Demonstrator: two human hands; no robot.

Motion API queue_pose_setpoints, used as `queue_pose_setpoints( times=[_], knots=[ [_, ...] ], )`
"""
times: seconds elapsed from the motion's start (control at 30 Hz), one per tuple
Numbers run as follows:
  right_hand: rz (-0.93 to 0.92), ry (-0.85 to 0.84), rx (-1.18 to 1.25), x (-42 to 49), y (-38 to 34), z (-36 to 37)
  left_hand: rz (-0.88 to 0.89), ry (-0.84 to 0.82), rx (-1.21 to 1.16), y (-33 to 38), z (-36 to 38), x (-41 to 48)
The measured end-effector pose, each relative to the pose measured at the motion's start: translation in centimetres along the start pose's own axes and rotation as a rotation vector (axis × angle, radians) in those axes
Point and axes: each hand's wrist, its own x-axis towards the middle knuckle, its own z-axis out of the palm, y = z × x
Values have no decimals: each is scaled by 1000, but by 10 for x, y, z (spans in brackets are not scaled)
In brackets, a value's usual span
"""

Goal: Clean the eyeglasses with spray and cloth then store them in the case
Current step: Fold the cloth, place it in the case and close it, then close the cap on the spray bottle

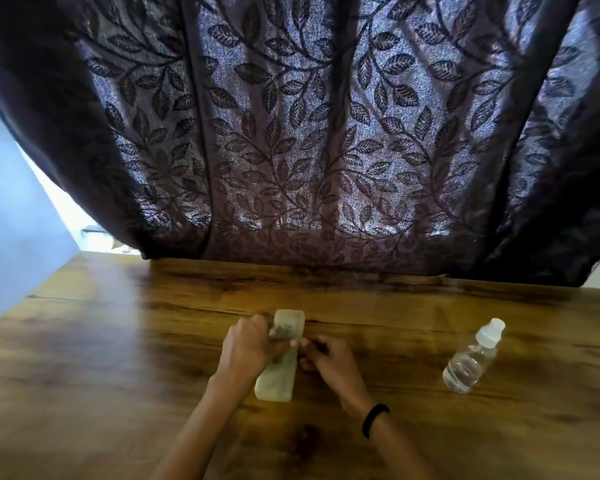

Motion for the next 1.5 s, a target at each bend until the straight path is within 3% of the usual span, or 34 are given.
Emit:
queue_pose_setpoints(
  times=[0.23, 0.73, 0.93, 1.1, 1.23, 1.5],
  knots=[
    [-25, 20, 15, 0, 2, 3, 26, 47, 122, 10, 3, -3],
    [39, 3, 20, -4, -9, -3, 74, 40, 61, -2, -1, -2],
    [20, 40, 4, -14, -20, -20, 83, 110, 121, 12, -9, -2],
    [-107, 124, -194, -29, -41, -54, 154, 159, 172, 48, -4, -6],
    [-277, 322, -412, -43, -55, -95, 276, 126, 140, 85, 14, -5],
    [-472, 677, -428, -81, -71, -163, 429, -210, -44, 164, 61, -15]
  ],
)
